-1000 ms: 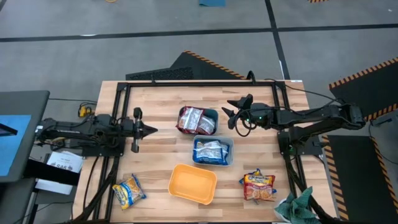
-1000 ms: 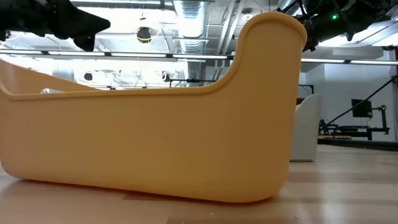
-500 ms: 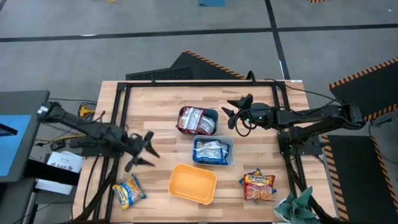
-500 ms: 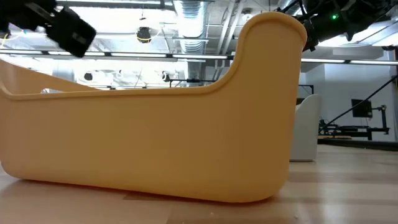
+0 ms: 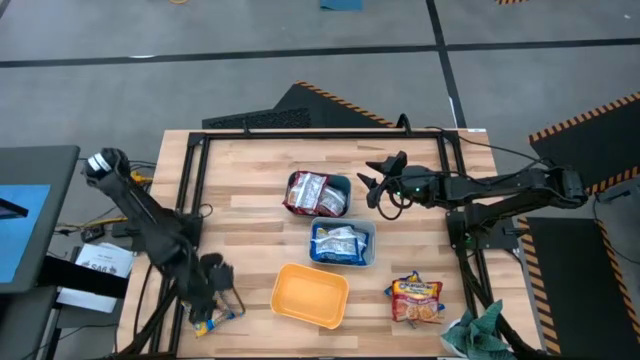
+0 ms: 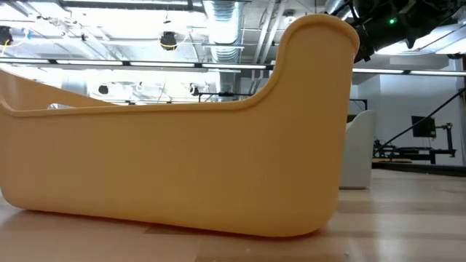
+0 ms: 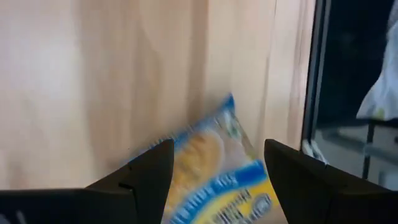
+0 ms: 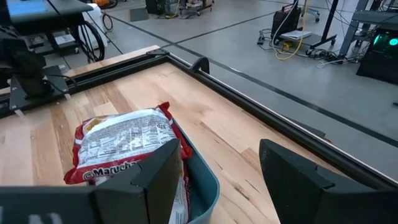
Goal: Sort Maruchan noodles
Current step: Put the left blue noodle pack into the gray bin
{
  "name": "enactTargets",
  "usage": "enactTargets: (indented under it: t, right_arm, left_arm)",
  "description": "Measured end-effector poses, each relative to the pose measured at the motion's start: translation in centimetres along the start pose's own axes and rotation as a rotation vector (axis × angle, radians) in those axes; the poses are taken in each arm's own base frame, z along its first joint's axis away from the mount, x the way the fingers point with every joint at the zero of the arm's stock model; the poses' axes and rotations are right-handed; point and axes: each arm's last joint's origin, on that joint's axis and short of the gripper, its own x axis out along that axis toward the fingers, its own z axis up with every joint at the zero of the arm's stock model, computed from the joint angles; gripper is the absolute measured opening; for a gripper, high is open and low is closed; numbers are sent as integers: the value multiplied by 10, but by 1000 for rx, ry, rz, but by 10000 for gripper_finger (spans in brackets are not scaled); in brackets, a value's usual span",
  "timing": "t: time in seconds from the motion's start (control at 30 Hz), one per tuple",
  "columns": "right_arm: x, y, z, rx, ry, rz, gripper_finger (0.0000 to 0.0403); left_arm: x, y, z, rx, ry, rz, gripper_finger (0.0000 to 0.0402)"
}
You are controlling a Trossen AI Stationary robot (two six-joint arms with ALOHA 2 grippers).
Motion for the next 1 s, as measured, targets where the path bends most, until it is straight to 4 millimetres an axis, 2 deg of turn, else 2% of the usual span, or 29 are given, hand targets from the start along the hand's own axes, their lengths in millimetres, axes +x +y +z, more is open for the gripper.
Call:
enactTargets:
  t: [0.1,0.23,0.63,0.77,0.87,1.0]
  right_arm:
    - [0,0,0,-6,3,-2,240]
    - [1,-2,0,-17,3,-12,240]
    - [3,-7,1,-16,1,-32,240]
    - [4,-8,1,-15,1,-39,240]
    - [4,-9,1,-12,3,-40,240]
    - [4,-9,1,-12,7,-40,240]
  left_arm:
    - [15,-16,-9,-45,96,42,236]
    - [30,-24,-20,-78,210,169,236]
    - [66,-28,-37,-25,226,339,236]
    - [72,-24,-38,14,231,411,232]
    - [71,-21,-39,16,227,446,208]
    - [69,-17,-39,34,212,504,127]
